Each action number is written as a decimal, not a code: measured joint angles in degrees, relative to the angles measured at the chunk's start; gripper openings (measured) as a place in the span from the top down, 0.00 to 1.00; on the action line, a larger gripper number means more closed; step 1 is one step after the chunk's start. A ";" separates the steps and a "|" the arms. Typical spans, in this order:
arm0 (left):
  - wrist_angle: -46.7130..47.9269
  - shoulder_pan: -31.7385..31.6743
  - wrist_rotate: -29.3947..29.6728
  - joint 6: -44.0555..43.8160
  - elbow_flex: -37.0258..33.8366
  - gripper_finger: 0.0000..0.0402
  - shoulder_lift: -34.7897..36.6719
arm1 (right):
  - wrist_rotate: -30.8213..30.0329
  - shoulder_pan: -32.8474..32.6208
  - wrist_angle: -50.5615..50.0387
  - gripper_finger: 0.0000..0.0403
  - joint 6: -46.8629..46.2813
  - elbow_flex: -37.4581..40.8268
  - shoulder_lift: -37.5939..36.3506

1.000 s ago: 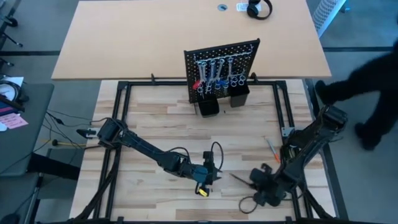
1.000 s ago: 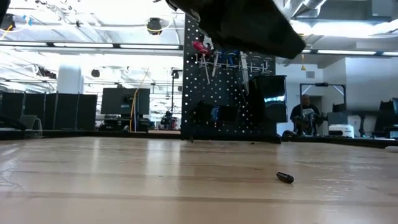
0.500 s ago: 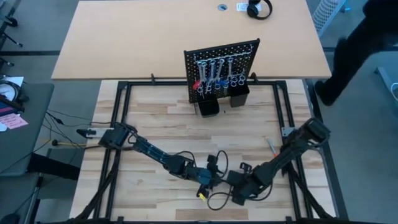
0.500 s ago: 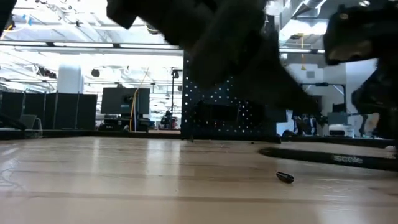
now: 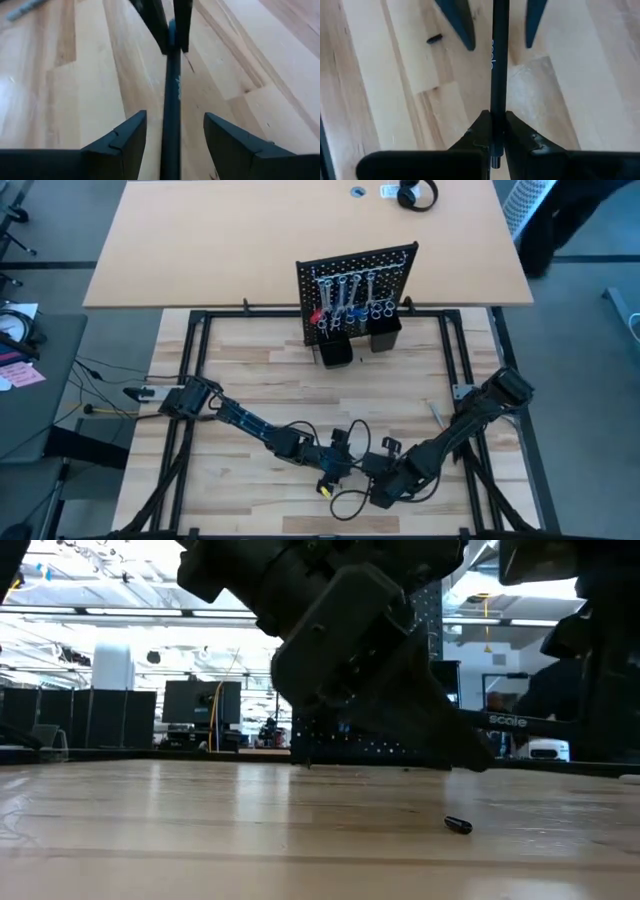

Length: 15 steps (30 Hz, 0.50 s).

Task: Hang tools onto peg board
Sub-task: Put the left black pen into the right black bin on the pegboard

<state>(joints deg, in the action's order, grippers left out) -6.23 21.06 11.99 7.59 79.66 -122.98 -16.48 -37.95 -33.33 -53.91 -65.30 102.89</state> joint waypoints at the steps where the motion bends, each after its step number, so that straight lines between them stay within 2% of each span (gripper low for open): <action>1: 0.28 -0.02 -0.03 -0.52 0.00 0.54 -0.02 | -0.44 -0.04 0.03 0.91 0.00 0.00 -0.04; 6: 0.27 -0.55 -0.03 -3.24 0.00 0.61 -0.02 | -1.01 -0.17 -0.88 0.91 -0.14 0.00 -0.06; 15: 0.31 -0.87 -1.25 -5.35 0.00 0.82 -0.02 | -1.01 -0.26 -1.01 0.89 -0.17 0.00 -0.11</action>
<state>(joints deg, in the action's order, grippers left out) -5.91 20.18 10.74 2.24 79.66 -123.00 -17.50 -38.22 -34.34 -54.08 -65.30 102.78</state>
